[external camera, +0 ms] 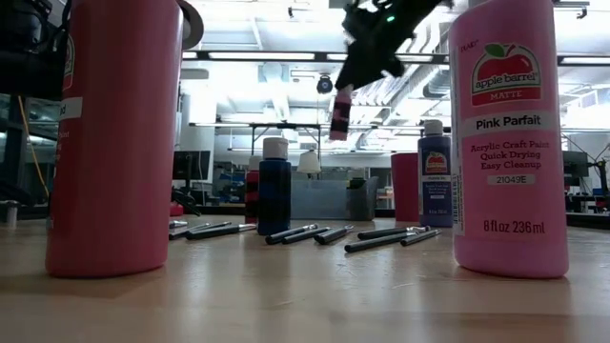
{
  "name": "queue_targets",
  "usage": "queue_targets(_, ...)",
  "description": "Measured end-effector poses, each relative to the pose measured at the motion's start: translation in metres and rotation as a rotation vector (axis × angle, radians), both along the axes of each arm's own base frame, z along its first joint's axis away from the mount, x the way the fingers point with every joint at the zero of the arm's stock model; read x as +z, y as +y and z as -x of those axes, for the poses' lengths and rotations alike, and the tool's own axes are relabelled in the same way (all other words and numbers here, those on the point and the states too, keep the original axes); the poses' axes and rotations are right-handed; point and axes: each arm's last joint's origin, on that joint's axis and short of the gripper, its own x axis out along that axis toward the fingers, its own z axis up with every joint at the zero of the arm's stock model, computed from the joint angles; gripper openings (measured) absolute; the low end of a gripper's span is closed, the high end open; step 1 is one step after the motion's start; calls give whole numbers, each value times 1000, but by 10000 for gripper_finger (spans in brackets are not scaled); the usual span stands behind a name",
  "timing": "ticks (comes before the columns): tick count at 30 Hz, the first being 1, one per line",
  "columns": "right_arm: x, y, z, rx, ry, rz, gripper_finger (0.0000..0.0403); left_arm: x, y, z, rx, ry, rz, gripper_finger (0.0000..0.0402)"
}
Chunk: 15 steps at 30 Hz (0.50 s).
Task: Pick & Place Paint Supplies
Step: Put the small pink paint bottle into the black bin
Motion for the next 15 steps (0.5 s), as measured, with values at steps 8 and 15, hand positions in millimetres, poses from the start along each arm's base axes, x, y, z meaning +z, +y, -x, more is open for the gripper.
queue_targets(8, -28, -62, -25, -137, 59, -19, 126, 0, 0, 0, 0, 0, 0, 171)
queue_targets(15, -62, -93, -35, -253, 21, -90, 127, 0, 0, 0, 0, 0, 0, 171)
